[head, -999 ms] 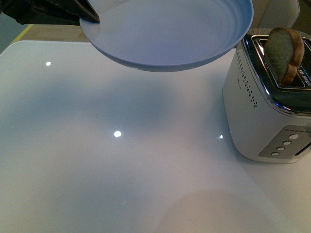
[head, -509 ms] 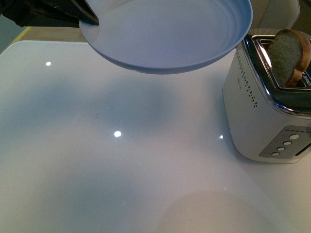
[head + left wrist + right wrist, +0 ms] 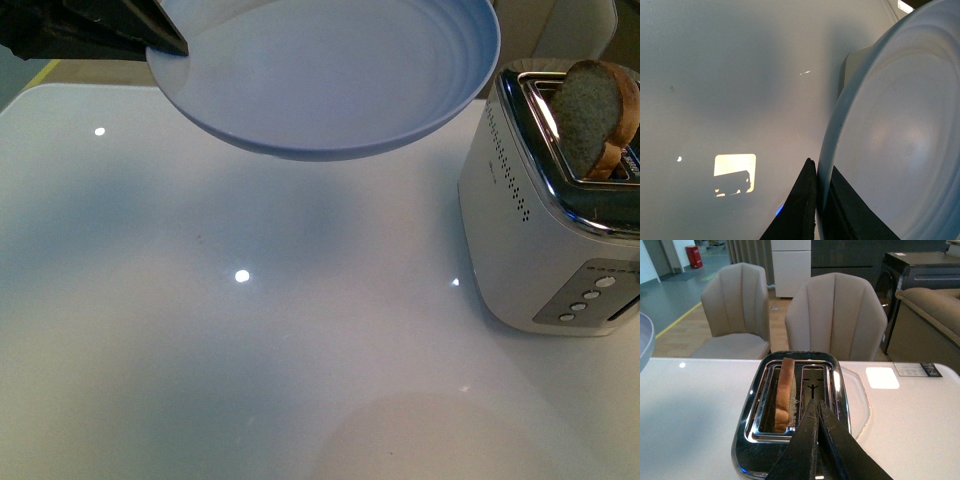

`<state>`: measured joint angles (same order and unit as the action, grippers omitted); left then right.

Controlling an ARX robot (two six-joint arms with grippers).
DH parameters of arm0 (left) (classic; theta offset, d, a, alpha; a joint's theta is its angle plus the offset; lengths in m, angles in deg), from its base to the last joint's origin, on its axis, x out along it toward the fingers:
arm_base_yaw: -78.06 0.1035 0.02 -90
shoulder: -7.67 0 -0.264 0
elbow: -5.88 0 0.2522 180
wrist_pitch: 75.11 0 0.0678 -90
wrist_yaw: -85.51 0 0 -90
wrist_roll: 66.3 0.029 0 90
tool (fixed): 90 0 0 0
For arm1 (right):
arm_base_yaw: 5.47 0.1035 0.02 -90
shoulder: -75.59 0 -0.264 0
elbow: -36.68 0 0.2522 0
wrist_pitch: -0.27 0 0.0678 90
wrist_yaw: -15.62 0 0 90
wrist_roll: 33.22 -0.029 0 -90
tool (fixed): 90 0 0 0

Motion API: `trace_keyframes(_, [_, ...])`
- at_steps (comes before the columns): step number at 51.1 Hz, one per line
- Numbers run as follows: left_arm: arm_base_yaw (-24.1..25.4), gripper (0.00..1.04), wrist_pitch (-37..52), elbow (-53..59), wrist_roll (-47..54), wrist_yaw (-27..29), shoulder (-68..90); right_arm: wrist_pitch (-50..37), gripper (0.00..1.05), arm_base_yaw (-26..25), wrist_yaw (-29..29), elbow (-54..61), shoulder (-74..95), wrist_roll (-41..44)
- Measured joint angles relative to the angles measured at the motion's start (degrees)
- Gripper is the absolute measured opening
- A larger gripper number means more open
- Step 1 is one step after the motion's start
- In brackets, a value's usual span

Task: Left arm holds plate, right arm toasts bread

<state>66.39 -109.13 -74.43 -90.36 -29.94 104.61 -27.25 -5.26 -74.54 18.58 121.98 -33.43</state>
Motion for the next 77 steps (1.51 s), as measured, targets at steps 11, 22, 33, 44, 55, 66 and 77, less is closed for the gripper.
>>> trace_keyframes(11, [0.0,0.03,0.0,0.3,0.2,0.2,-0.2,0.8,0.02,0.0,0.1,3.3,-3.8,0.0])
trace_keyframes(22, [-0.2,0.03,0.0,0.3,0.3,0.2,-0.3,8.2,0.02,0.0,0.1,3.3,-12.5,0.0])
trace_keyframes(33, [-0.2,0.03,0.0,0.3,0.4,0.5,-0.3,14.2,0.02,0.0,0.1,3.3,-19.1,0.0])
trace_keyframes(44, [-0.4,0.03,0.0,0.3,0.6,0.6,-0.3,19.4,0.02,0.0,0.1,3.3,-24.4,0.0])
trace_keyframes(55, [-0.4,0.03,0.0,0.3,0.7,0.6,-0.3,23.8,0.02,0.0,0.1,3.3,-28.9,0.0])
trace_keyframes(66, [-0.4,0.03,-0.4,0.3,0.7,0.6,-0.3,28.3,0.02,0.0,0.1,3.3,-33.5,0.0])
trace_keyframes(77, [-0.5,0.03,-0.4,0.3,0.8,0.6,-0.3,30.9,0.02,0.0,0.1,3.3,-36.0,0.0])
